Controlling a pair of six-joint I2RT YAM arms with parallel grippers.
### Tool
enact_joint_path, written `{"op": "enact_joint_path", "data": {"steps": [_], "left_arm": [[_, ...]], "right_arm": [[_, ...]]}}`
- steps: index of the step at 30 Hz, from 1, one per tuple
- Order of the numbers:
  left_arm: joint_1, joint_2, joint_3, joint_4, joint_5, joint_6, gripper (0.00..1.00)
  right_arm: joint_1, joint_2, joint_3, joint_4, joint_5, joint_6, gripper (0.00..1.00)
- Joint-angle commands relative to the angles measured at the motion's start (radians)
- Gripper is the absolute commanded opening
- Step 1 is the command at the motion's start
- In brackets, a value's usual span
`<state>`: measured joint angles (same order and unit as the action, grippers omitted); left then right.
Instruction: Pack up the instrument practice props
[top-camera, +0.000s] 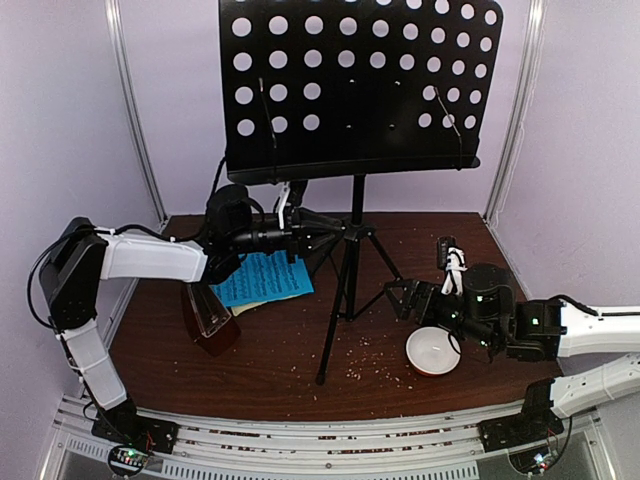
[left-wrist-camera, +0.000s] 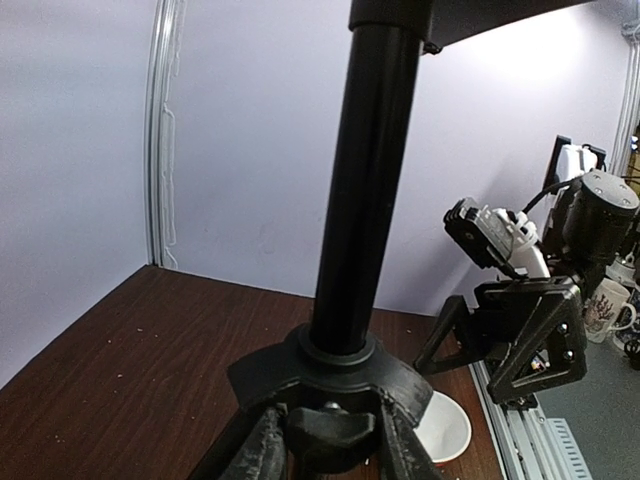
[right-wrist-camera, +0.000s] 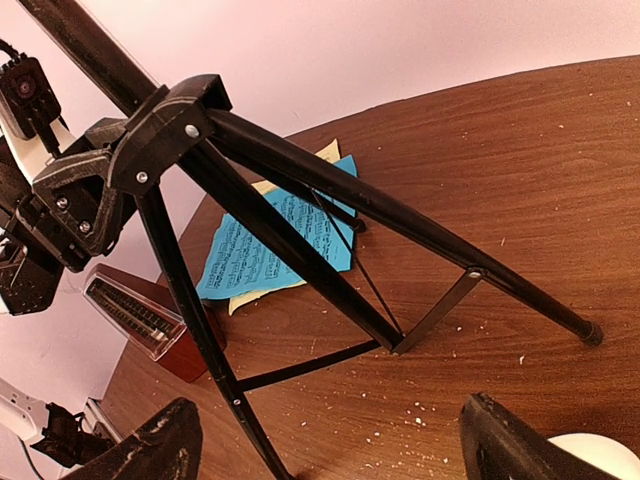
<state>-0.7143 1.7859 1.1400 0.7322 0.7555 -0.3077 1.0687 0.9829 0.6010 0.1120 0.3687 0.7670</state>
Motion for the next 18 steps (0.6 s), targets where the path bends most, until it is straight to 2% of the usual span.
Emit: {"op": "enact_joint_path", "data": {"steps": [1, 8, 15, 18], "left_arm": [[0.007, 0.02, 0.028, 0.034, 0.016, -0.027, 0.25], [0.007, -0.006, -0.035, 0.088, 0.0, -0.201, 0.11], [0.007, -0.058, -0.107, 0.089, -0.061, -0.517, 0.09], [0.006, -0.067, -0.118, 0.035, -0.087, -0.652, 0.1]], "right_arm": [[-0.004, 0.002, -0.014, 0.017, -0.005, 0.008, 0.91], [-0.005, -0.002, -0.019, 0.017, 0.0, 0.012, 0.91], [-0.007, 0.002, -0.018, 0.022, -0.002, 0.013, 0.91], [-0.006, 0.011, -0.013, 0.023, -0.004, 0.01, 0.91]]}}
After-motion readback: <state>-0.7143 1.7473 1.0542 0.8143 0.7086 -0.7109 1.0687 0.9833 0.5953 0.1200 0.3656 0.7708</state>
